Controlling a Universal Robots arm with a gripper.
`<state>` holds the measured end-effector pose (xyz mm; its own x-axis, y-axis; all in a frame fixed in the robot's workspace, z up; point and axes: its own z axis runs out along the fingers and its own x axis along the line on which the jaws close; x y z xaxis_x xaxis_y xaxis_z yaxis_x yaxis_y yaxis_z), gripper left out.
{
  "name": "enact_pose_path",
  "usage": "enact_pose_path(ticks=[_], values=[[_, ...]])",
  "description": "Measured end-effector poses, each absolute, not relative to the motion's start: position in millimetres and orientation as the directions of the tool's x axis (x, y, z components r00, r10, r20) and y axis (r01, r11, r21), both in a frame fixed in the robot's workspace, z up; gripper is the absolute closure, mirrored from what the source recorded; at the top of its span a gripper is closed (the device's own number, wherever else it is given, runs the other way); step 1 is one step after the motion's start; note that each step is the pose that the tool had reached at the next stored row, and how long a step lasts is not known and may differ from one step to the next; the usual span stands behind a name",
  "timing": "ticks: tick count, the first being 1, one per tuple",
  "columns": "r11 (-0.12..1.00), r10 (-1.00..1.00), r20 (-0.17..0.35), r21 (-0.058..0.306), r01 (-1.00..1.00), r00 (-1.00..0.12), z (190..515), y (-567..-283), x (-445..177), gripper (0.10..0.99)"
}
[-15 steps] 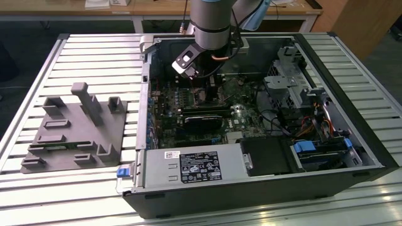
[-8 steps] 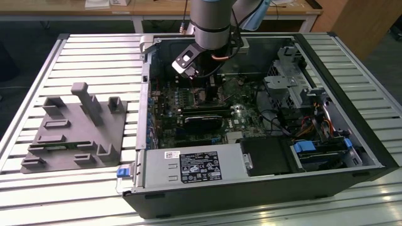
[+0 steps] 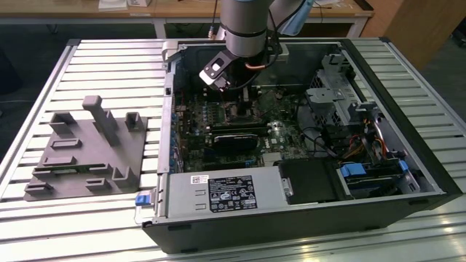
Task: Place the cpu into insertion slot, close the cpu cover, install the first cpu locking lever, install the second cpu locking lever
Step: 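Place the cpu into insertion slot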
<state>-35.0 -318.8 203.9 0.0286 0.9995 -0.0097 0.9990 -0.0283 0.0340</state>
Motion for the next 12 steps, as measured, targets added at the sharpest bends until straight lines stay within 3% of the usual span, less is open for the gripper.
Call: enact_pose_path(ticks=[1,7,12], values=[[-0.028,1.0,-0.01,0.034,0.999,0.029,203.9,-318.8,-35.0,0.784],[-0.028,1.0,-0.01,0.034,0.999,0.029,204.5,-318.8,-35.0,0.98],[-0.028,1.0,-0.01,0.034,0.999,0.028,204.9,-318.8,-34.8,0.98]])
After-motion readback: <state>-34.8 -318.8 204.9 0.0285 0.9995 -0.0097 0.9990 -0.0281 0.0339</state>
